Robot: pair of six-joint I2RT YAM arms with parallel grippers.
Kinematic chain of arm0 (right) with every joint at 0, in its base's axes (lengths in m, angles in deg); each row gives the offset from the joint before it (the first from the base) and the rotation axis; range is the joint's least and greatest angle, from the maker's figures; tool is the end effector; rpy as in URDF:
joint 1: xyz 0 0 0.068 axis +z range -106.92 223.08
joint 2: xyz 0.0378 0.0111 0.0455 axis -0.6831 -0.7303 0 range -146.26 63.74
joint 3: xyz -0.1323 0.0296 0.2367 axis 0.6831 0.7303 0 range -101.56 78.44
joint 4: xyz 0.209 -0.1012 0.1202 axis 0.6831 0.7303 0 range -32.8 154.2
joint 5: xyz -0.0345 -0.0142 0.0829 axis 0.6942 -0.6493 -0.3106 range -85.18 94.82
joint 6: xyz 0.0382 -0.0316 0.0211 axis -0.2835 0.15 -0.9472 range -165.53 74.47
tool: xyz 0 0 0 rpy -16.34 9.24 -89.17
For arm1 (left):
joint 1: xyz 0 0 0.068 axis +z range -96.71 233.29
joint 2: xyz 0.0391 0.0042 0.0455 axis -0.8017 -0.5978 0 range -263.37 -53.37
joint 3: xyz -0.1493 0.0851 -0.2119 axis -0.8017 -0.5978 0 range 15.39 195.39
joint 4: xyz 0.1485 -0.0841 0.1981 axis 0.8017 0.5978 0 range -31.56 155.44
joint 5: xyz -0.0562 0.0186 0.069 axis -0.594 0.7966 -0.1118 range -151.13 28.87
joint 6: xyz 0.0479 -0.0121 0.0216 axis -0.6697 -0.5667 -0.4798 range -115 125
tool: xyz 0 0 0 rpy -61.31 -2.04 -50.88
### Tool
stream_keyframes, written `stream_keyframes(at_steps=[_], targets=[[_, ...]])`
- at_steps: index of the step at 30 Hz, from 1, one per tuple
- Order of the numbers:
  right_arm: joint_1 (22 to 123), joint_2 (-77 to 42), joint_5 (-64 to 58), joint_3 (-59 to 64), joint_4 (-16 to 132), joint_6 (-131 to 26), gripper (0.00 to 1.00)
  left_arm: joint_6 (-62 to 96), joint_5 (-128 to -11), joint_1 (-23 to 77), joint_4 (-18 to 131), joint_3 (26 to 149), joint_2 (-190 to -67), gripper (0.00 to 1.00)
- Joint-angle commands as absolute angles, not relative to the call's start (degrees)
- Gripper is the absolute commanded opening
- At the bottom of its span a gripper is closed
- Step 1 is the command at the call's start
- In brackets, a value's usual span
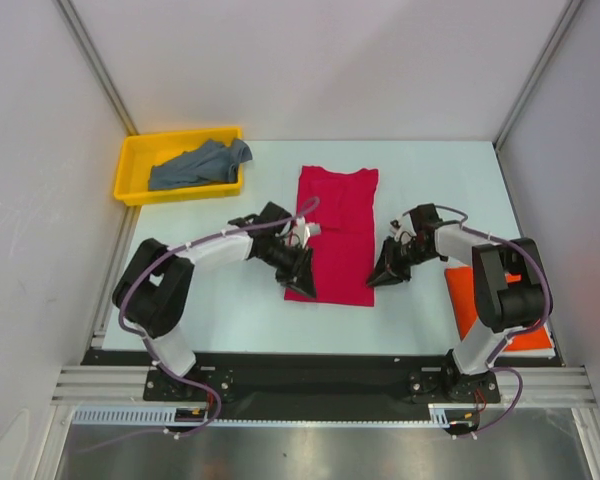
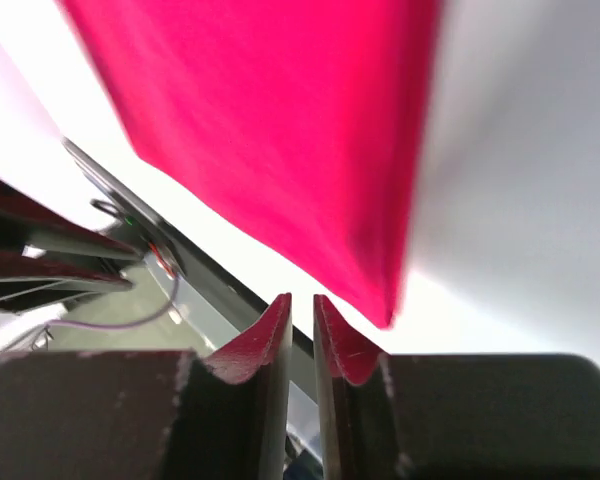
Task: Fold and stack the t-shirts
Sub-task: Fold the tshirt
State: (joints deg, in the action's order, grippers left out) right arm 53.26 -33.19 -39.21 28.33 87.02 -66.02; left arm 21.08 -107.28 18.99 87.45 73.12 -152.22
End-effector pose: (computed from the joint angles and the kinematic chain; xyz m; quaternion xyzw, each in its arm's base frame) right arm 0.2773 0.0750 0.1411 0.0394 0.9210 0.3876 0.0056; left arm 0.2483 -0.2006 0.1657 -0.2102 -0.8841 0.4169 0.0207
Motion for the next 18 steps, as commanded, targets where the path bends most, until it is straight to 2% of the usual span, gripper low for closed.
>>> stream_keyframes(at_steps=[1, 7, 8, 9, 10, 13, 18], targets=[[52.7, -35.0, -40.4, 18.5, 86.6, -67.4, 0.20, 18.4, -106.7, 24.7, 88.4, 82.2, -153.0, 0.29], [52.6, -46.6, -44.1, 6.8, 81.3, -72.2, 0.20, 26.7, -112.1, 34.5, 78.7, 92.5, -167.3, 0.25], [52.3, -48.0, -44.4, 4.2, 80.2, -73.9, 0.18, 27.5, -111.6, 35.4, 78.0, 95.1, -168.5, 0.24], [52.1, -49.2, -44.6, 3.3, 79.3, -74.9, 0.08, 27.8, -111.5, 35.7, 77.7, 96.8, -170.1, 0.24], [52.0, -51.3, -45.2, 2.8, 77.2, -75.8, 0.06, 27.7, -111.1, 35.9, 77.8, 98.2, -172.3, 0.24], [51.0, -55.2, -46.4, 1.5, 74.6, -80.1, 0.06, 27.5, -110.4, 36.0, 78.2, 102.7, -175.3, 0.23], [49.0, -59.0, -46.2, 0.9, 73.2, -80.9, 0.06, 28.0, -109.3, 36.3, 76.2, 102.7, -178.9, 0.23]])
